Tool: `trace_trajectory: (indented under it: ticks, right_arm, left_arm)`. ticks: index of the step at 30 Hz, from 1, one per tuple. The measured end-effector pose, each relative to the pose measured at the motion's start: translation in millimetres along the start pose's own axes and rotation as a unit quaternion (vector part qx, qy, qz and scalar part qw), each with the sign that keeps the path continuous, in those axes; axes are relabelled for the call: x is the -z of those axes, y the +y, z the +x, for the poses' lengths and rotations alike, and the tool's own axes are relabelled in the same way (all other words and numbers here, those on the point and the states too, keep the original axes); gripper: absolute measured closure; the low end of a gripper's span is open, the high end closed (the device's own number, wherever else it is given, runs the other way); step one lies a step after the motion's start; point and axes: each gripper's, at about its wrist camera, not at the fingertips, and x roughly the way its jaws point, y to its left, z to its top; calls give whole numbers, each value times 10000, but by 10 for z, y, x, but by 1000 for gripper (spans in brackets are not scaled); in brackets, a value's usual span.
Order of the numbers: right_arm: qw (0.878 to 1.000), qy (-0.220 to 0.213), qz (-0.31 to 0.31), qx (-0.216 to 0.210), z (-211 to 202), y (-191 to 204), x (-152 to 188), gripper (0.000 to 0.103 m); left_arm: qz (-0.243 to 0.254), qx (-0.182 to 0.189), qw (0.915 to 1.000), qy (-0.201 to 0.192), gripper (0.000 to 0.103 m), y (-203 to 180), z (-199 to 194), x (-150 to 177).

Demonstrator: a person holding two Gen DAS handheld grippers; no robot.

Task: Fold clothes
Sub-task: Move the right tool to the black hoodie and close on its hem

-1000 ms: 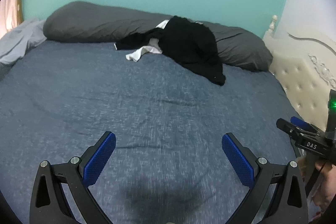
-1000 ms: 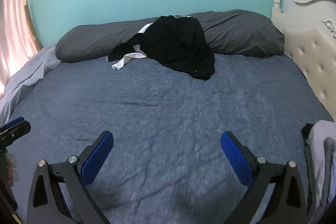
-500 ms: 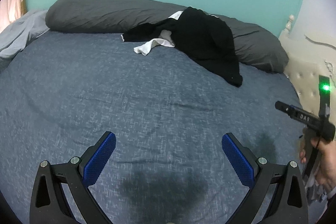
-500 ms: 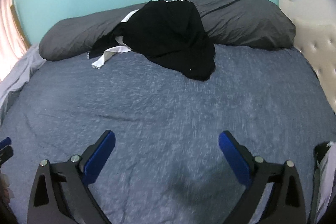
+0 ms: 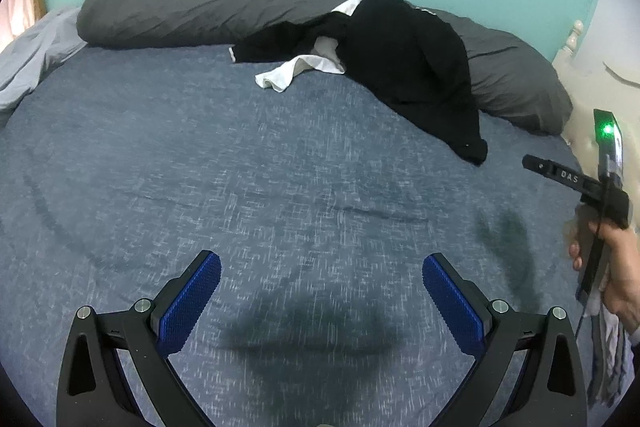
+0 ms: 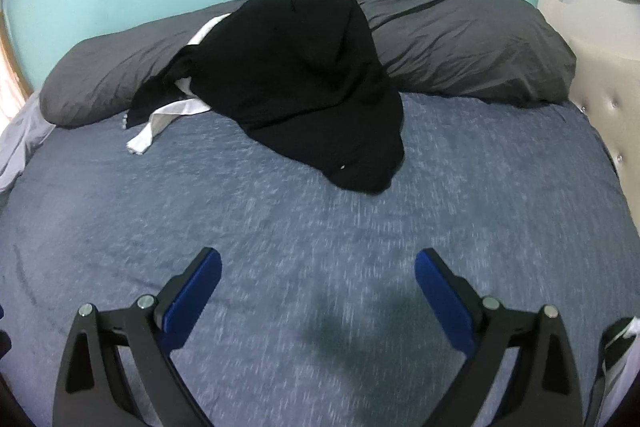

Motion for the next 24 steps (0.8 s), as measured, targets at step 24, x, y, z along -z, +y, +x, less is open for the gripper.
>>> trace_trajectory:
  ticks: [24]
  right_arm:
    - [9981,380,19,482,1502,-134,-444,5]
  left_arm:
    - [-123,-305,9990,314,0,326,772,-73]
